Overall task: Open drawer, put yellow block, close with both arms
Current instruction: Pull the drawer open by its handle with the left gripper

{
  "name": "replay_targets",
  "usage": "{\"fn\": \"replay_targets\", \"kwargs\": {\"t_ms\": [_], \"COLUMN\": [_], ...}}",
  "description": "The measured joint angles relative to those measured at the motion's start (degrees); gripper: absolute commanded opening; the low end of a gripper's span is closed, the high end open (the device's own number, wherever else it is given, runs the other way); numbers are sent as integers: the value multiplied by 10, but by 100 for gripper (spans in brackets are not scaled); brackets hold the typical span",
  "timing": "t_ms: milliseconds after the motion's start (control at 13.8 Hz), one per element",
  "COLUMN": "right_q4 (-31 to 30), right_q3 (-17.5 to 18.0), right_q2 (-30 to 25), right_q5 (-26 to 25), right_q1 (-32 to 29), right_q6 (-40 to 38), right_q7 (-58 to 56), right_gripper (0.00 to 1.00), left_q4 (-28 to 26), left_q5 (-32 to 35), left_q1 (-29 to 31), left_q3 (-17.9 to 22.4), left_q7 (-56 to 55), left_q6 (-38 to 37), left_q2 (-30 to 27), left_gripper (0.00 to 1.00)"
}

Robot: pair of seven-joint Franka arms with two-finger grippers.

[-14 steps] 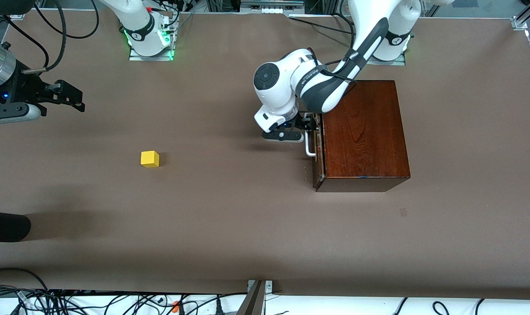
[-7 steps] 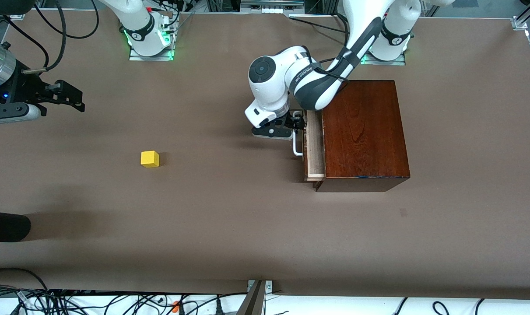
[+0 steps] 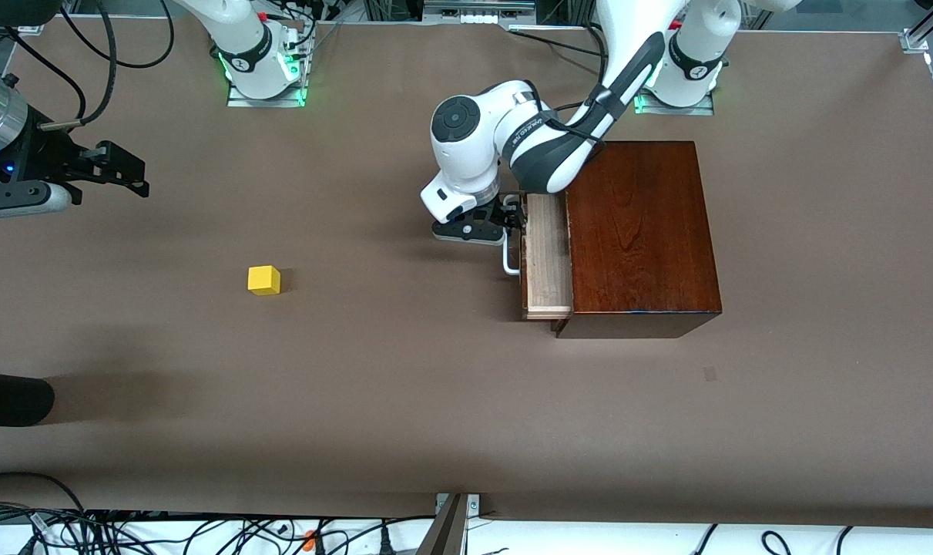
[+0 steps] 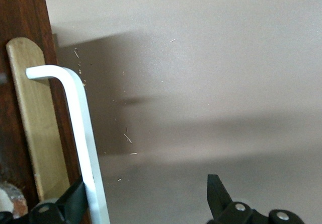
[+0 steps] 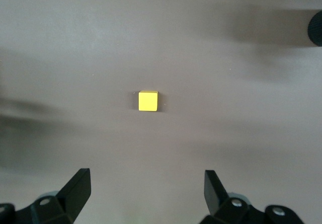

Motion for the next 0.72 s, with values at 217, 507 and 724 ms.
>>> {"fn": "replay_targets", "kwargs": {"t_ms": [217, 507, 724], "right_q4": [0, 0, 0], "right_q3": [-2, -7, -8], "right_q2": [0, 0, 1], "right_q5": [0, 0, 0], "right_q1": [0, -1, -1], "right_q6": [0, -4, -14], "right_q7": [0, 0, 0], "right_gripper": [100, 100, 100], "left_q4": [29, 126, 199], "left_q5": [-5, -6, -15], "left_q1": [-11, -18, -11], "left_q3": [-6, -10, -8], "left_q7": [0, 11, 59], "left_q6": [-5, -149, -264], "left_q2": [6, 7, -11], "left_gripper": [100, 100, 100]}}
